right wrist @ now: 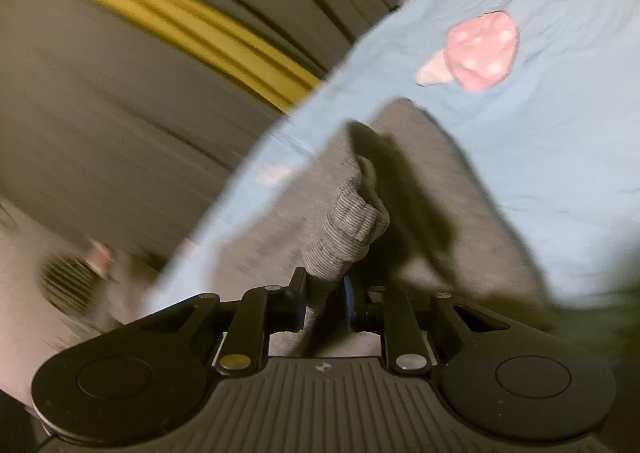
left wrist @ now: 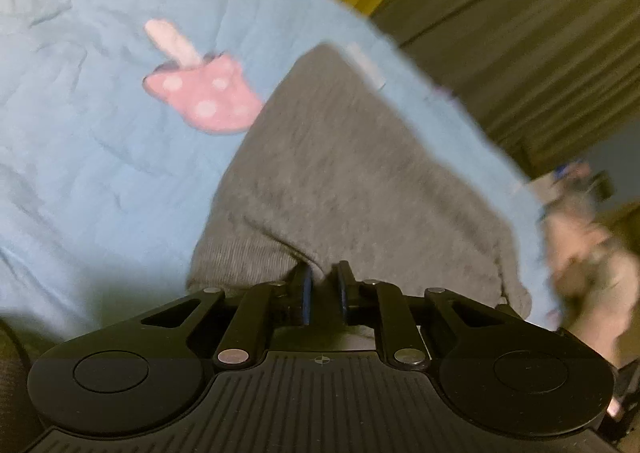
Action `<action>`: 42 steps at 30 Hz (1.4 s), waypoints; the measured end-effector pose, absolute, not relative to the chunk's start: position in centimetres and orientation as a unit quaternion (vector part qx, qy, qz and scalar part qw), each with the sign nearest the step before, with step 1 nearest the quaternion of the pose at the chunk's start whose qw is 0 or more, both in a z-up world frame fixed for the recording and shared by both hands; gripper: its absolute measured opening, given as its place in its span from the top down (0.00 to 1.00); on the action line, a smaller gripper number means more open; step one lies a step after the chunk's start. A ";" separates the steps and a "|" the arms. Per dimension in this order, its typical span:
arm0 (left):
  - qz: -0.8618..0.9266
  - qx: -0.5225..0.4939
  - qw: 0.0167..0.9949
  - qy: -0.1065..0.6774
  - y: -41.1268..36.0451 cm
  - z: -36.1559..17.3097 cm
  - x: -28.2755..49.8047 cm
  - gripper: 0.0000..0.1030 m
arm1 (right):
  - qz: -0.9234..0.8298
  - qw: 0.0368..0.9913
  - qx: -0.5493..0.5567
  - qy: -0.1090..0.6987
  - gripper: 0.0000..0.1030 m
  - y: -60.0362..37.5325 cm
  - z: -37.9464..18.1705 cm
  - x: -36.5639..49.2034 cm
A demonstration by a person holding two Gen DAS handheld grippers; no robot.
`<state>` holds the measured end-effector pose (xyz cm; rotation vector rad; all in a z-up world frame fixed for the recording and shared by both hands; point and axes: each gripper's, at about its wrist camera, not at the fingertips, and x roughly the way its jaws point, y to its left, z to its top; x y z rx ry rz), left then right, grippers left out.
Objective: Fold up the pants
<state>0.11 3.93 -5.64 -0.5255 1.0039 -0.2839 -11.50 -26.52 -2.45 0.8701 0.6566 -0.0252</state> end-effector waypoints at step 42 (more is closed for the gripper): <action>-0.122 -0.295 0.838 0.443 7.8 -5.8 5.4 0.07 | -0.021 0.900 0.277 0.337 0.58 -26.0 -2.1 -7.0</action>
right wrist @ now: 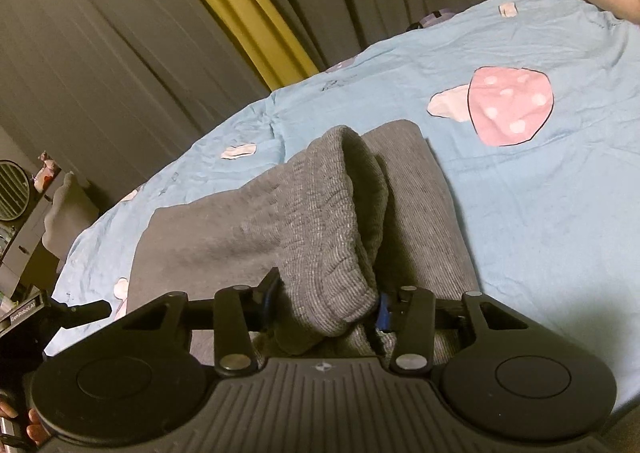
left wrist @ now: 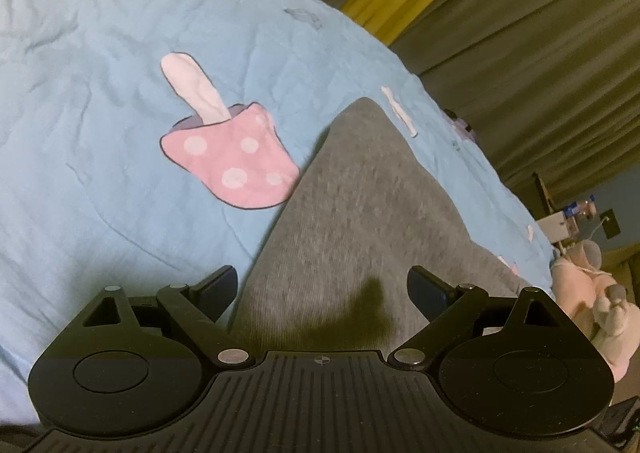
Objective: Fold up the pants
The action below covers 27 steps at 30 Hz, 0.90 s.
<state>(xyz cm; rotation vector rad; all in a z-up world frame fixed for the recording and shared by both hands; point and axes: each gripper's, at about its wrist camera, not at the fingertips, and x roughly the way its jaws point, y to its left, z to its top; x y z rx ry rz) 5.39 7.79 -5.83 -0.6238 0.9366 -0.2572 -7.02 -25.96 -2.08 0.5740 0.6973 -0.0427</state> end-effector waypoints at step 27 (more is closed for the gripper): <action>-0.200 -0.190 0.826 0.492 4.4 -6.7 7.9 0.02 | -0.007 0.850 0.352 0.393 0.04 -31.7 -5.5 -6.2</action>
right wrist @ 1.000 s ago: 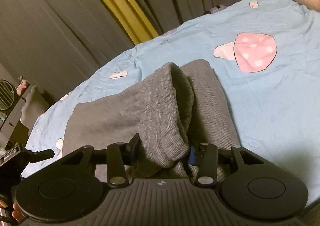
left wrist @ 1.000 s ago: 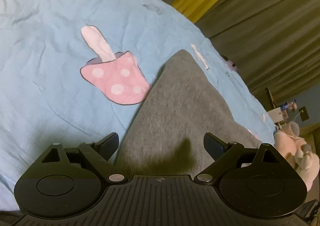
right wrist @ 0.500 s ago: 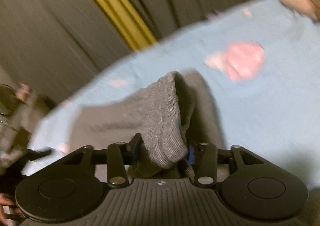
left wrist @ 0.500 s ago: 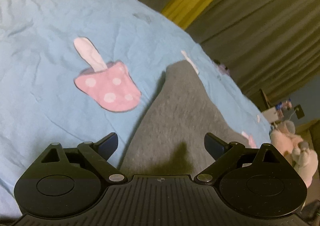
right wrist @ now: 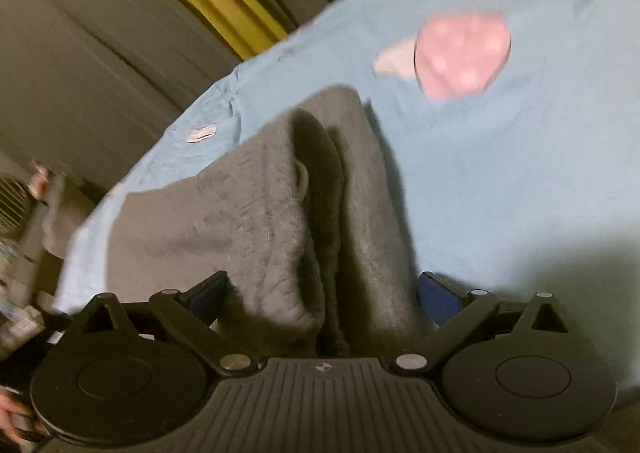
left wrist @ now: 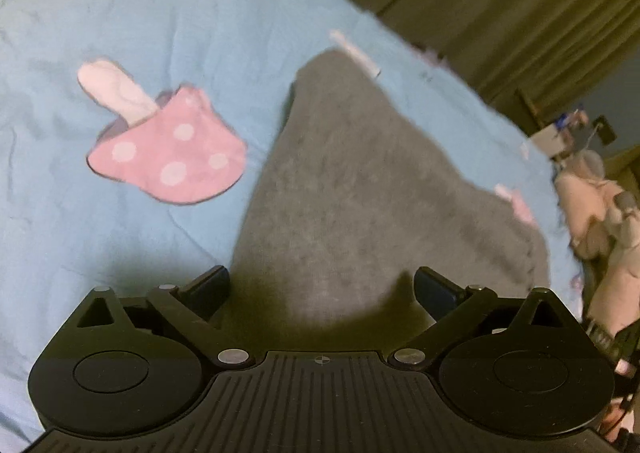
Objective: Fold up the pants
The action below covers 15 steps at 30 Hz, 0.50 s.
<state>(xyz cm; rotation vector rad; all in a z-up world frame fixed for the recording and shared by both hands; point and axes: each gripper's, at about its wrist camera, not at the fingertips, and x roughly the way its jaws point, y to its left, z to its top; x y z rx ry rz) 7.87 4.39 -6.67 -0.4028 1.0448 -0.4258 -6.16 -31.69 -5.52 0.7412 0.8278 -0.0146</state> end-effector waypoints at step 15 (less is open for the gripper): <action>-0.256 -0.202 0.798 0.506 3.0 -8.7 11.8 0.02 | 0.091 0.843 0.349 0.399 0.04 -31.6 -7.1 -2.8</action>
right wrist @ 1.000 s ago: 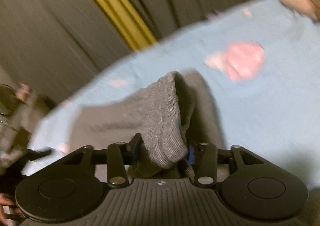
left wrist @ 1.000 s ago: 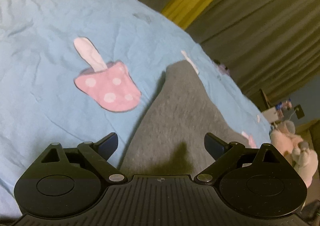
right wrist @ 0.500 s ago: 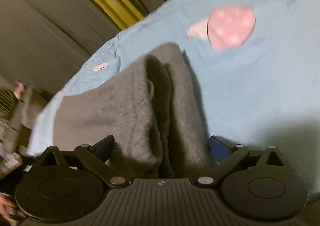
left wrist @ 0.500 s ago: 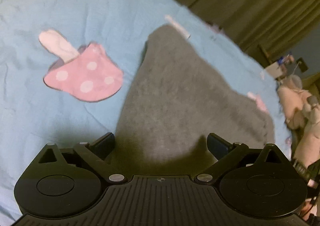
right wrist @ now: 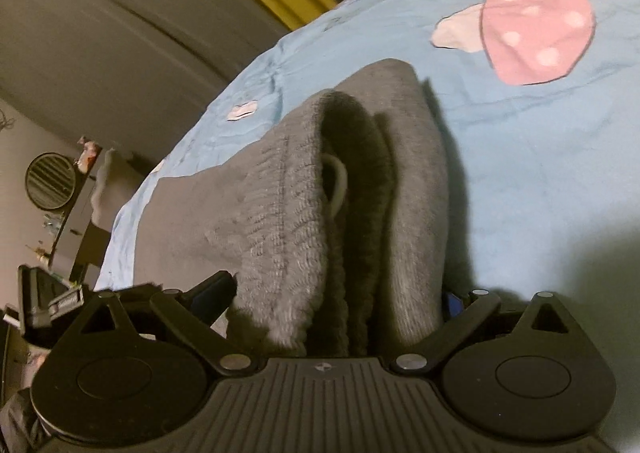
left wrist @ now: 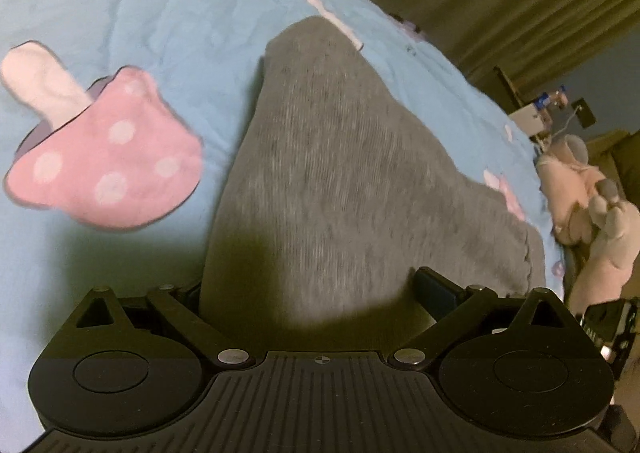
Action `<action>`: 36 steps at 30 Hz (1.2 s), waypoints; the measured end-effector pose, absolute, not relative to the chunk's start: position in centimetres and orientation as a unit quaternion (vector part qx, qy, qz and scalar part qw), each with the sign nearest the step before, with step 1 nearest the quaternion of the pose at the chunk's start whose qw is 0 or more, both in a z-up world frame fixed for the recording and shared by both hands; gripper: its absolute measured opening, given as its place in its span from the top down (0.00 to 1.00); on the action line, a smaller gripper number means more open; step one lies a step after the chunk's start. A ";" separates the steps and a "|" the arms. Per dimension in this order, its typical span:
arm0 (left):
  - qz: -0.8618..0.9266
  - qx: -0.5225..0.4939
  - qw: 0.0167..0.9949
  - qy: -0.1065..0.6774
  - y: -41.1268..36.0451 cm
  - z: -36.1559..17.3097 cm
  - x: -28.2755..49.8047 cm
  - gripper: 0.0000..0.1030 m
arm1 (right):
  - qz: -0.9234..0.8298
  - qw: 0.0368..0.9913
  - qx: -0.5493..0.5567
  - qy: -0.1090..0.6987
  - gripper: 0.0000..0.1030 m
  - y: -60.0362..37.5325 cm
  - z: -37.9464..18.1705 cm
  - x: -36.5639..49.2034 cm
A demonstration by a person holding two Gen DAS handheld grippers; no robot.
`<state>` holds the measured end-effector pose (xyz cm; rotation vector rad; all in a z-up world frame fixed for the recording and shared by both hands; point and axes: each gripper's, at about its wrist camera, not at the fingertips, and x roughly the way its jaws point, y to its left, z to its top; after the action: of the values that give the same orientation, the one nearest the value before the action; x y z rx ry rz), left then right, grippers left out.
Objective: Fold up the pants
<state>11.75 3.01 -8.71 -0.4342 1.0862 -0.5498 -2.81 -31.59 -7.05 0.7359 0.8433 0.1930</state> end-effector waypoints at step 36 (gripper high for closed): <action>-0.287 -0.114 0.834 0.458 -1.1 -9.6 12.2 0.00 | 0.130 0.839 0.369 0.377 0.04 -31.8 -7.9 -1.7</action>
<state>12.23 -1.05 -9.61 -0.2416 0.9696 -0.6073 -1.74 -31.78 -7.88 0.7803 0.7979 0.2751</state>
